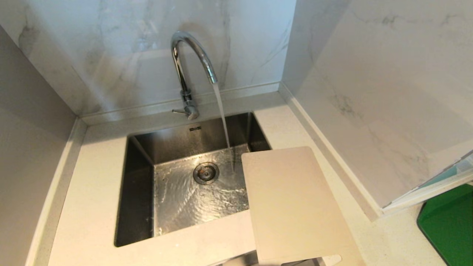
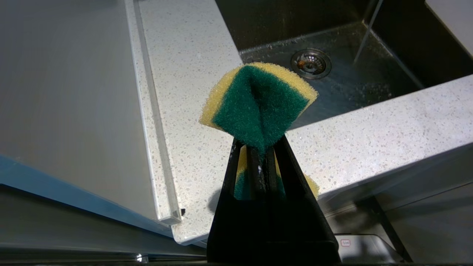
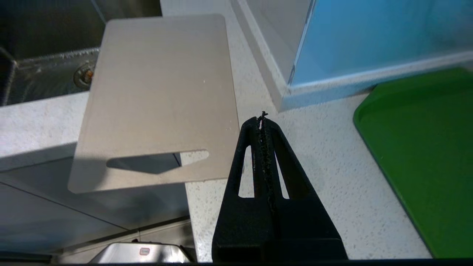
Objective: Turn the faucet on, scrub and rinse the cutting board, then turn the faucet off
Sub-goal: Pick up the cutting board
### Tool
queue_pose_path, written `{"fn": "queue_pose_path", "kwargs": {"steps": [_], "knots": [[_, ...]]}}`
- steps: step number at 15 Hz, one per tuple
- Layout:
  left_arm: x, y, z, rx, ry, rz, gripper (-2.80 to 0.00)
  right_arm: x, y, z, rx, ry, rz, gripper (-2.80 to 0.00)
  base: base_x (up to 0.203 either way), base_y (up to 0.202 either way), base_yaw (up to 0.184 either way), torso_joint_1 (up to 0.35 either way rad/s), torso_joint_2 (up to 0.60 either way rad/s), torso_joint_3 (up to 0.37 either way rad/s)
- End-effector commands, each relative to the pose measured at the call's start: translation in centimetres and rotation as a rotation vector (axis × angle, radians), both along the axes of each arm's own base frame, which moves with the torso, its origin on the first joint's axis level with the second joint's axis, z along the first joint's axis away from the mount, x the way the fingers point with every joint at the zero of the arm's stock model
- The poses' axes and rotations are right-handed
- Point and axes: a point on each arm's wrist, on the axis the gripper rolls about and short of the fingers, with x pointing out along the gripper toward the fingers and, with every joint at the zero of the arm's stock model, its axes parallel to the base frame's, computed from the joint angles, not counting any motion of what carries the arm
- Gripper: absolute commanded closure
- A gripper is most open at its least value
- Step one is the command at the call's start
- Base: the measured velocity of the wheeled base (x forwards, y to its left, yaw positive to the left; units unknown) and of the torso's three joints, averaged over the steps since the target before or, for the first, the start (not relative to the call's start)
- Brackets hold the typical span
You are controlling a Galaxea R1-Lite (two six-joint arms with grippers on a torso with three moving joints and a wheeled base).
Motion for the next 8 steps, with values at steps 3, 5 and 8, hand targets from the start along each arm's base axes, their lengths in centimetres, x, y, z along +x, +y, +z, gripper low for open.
{"fn": "queue_pose_path", "kwargs": {"steps": [3,5,8], "knots": [[0.0,0.0,0.0,0.000,0.001,0.000,0.00,0.4,0.1,6.6,-0.053,0.101,0.049,0.00,0.000,0.000,0.000,0.000,0.00,0.000],[0.0,0.0,0.0,0.000,0.001,0.000,0.00,1.6,0.2,9.5,-0.079,0.134,0.099,0.00,0.000,0.000,0.000,0.000,0.00,0.000],[0.0,0.0,0.0,0.000,0.001,0.002,0.00,4.2,0.4,13.5,-0.111,0.179,0.178,0.00,0.000,0.000,0.000,0.000,0.00,0.000]]}}
